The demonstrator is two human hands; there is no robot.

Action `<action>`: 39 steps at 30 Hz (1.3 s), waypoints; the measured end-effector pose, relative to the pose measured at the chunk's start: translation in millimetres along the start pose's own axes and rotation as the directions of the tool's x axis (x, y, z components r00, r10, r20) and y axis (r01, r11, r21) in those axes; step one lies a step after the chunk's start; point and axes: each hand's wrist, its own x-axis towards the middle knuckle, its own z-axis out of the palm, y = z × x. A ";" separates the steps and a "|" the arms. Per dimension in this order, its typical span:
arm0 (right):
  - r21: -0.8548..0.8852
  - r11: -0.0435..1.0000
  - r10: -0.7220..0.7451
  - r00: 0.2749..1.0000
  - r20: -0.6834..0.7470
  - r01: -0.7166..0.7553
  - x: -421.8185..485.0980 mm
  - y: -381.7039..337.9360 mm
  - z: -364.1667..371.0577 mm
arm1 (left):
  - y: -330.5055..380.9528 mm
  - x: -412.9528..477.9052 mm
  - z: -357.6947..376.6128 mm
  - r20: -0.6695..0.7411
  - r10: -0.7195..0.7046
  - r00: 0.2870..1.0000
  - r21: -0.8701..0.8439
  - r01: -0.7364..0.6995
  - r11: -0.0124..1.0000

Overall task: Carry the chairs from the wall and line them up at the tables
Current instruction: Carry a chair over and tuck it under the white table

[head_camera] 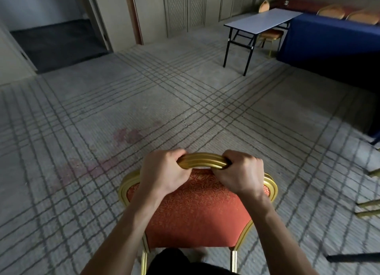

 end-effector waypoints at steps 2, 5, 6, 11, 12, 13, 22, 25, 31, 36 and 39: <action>0.012 1.000 -0.012 1.000 0.001 0.012 48.0 12.3 20.5 | -13.6 45.1 21.6 -0.001 -0.019 1.000 0.005 0.019 1.000; 0.031 0.999 -0.038 0.999 -0.010 0.038 99.6 22.6 45.9 | -32.5 97.3 43.8 0.007 -0.043 0.999 0.008 0.043 0.999; 0.021 0.999 -0.042 0.999 -0.013 0.043 127.1 30.3 63.9 | -44.4 124.0 60.5 0.003 -0.042 0.999 0.015 0.042 0.999; 0.009 1.000 -0.028 1.000 0.010 0.028 218.8 52.9 121.2 | -84.7 215.7 114.6 0.046 -0.031 0.998 -0.024 0.032 0.999; -0.011 1.000 -0.022 1.000 0.003 0.022 246.0 56.8 137.1 | -97.7 241.3 128.8 0.029 -0.029 0.999 -0.027 0.030 0.999; -0.015 1.000 -0.012 1.000 0.008 0.012 267.2 57.8 148.6 | -108.0 261.1 138.3 0.029 -0.040 0.999 -0.040 0.041 0.998; -0.074 0.996 0.035 0.998 -0.055 -0.039 438.6 85.4 218.8 | -165.4 444.2 210.0 0.032 0.013 0.999 -0.039 -0.012 0.999; -0.058 0.998 0.027 0.998 -0.061 -0.031 490.2 101.9 242.7 | -177.6 496.5 236.7 0.044 0.007 0.999 -0.065 -0.004 0.998; -0.037 0.998 0.041 0.999 -0.026 -0.042 613.8 165.3 311.9 | -199.8 621.1 317.1 0.080 0.017 0.997 -0.061 -0.012 0.998; -0.026 0.999 0.034 0.999 -0.022 -0.034 727.5 216.7 363.8 | -210.9 734.3 377.9 0.057 0.030 0.998 -0.020 -0.029 0.999; -0.001 1.000 0.023 1.000 -0.019 -0.023 792.2 237.0 382.6 | -219.4 797.1 403.2 0.046 0.008 0.999 -0.009 -0.008 1.000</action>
